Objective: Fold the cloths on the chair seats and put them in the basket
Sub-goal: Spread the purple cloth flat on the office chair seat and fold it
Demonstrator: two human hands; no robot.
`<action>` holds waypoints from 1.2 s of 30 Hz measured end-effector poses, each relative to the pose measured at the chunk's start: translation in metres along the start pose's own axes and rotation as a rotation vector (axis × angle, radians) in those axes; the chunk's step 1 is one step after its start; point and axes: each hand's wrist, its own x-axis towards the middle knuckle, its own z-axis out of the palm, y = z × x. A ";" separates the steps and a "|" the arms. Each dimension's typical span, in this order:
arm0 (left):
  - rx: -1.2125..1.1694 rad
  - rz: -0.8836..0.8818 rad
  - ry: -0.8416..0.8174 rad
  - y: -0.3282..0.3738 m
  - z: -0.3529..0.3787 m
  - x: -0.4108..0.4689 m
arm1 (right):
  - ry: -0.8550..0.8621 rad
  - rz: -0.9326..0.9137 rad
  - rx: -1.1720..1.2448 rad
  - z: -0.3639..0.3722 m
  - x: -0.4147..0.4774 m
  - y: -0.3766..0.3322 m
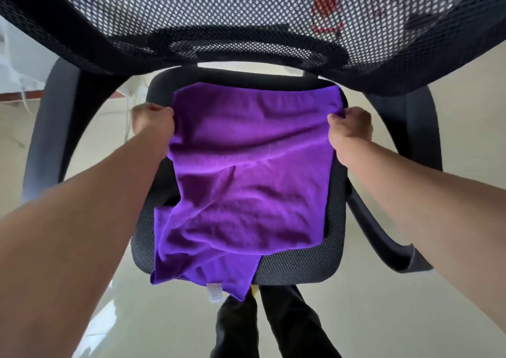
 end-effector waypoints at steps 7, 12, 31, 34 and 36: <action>0.322 0.118 0.116 -0.064 -0.043 -0.074 | -0.052 0.015 0.020 -0.010 -0.080 0.049; 0.490 0.115 -0.039 -0.127 -0.089 -0.122 | -0.073 0.214 0.121 -0.007 -0.174 0.110; -0.195 -0.245 -0.304 -0.199 -0.136 -0.148 | -0.193 0.499 0.596 0.025 -0.349 0.128; -0.311 -0.318 -0.349 -0.201 -0.142 -0.168 | -0.209 0.563 0.730 0.007 -0.363 0.129; -0.305 -0.334 -0.354 -0.206 -0.143 -0.180 | -0.247 0.612 0.798 0.001 -0.374 0.130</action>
